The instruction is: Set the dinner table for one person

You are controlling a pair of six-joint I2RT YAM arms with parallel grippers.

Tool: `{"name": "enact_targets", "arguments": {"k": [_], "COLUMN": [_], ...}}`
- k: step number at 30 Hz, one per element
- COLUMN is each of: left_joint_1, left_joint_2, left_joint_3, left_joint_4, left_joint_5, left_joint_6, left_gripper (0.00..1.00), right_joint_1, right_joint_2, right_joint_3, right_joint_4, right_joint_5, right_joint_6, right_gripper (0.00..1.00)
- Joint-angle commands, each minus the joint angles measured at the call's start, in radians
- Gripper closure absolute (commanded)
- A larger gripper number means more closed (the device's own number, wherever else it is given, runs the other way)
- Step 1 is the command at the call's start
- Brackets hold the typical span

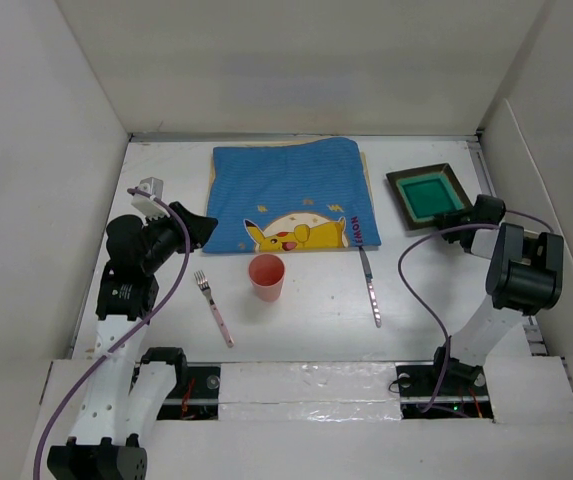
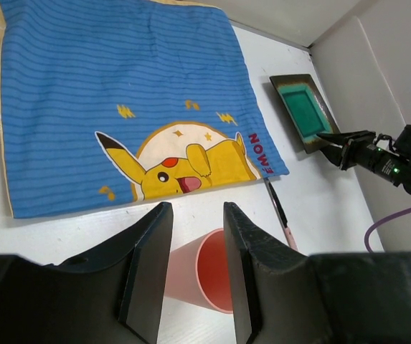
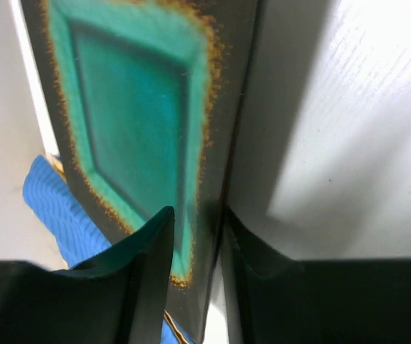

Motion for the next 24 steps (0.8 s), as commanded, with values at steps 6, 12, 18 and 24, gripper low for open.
{"name": "enact_targets", "arguments": {"k": [6,12,18,24], "left_joint_1": [-0.003,-0.003,-0.003,-0.003], "left_joint_2": [-0.008,-0.004,-0.015,-0.006], "left_joint_3": [0.014,0.014,0.002,0.002], "left_joint_4": [0.017,0.017,0.026,0.032], "left_joint_5": [0.001,0.0,0.004,0.017], "left_joint_6": [0.019,0.02,0.019,0.012], "left_gripper": [0.7,0.7,0.7,0.7], "right_joint_1": [0.031,-0.018,-0.038,0.036], "right_joint_2": [0.003,-0.127,-0.267,-0.292], "right_joint_3": [0.092,-0.078,0.029,0.196], "right_joint_4": [-0.074,0.261,0.265,0.153], "right_joint_5": [0.077,0.054,-0.137,-0.349], "right_joint_6": [0.108,0.094,-0.071,-0.229], "right_gripper": [0.93,1.0,1.0,1.0]}}
